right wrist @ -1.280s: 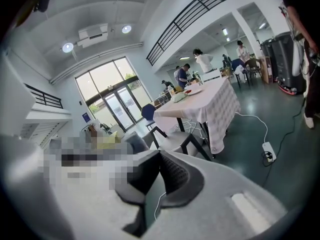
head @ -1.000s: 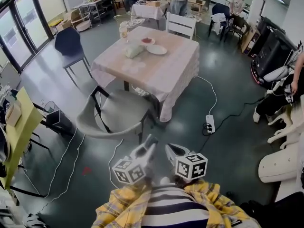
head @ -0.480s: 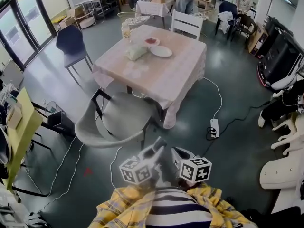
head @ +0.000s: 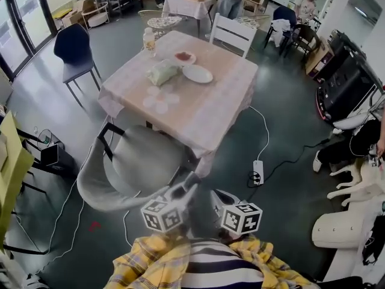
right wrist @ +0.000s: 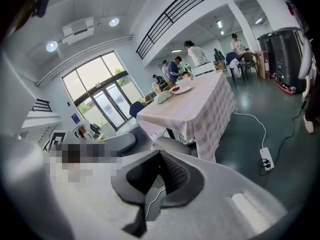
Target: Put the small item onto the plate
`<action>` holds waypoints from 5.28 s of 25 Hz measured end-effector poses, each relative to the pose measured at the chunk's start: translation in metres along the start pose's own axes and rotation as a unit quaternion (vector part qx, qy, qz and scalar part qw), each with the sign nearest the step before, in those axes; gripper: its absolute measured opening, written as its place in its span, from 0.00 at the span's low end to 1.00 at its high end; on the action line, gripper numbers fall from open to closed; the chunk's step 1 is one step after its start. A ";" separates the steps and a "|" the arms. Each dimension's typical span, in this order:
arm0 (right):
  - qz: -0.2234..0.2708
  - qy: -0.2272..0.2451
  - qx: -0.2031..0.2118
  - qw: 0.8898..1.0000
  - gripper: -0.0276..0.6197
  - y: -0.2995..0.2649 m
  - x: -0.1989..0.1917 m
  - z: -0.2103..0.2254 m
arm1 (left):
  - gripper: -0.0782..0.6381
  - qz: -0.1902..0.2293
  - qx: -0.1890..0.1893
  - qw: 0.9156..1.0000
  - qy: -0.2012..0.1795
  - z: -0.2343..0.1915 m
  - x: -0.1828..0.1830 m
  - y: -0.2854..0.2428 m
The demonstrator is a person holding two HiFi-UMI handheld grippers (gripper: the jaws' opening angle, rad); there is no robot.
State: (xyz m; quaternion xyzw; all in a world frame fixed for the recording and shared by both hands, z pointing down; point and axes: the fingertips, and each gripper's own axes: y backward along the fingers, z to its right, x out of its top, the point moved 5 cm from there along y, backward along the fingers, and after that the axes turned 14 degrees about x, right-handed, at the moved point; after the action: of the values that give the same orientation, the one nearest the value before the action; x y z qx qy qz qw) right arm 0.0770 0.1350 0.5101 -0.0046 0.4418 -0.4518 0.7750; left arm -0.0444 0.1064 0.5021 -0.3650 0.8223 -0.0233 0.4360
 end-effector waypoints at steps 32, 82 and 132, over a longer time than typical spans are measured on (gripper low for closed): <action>-0.034 0.025 0.047 0.998 0.05 -0.083 0.137 0.078 | 0.23 0.030 0.043 0.998 0.017 -0.019 0.091 -0.132; -0.043 0.114 0.043 0.992 0.05 -0.191 0.325 0.163 | 0.23 0.052 0.042 0.997 0.030 -0.049 0.228 -0.294; -0.081 0.135 0.059 0.986 0.05 -0.289 0.400 0.232 | 0.24 -0.078 0.118 0.990 0.009 -0.105 0.294 -0.443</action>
State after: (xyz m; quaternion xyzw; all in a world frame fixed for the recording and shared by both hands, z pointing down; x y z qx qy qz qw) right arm 0.1160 -0.4093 0.4966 0.0666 0.5135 -0.5346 0.6679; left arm 0.0314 -0.4295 0.5192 -0.3735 0.7867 -0.1571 0.4658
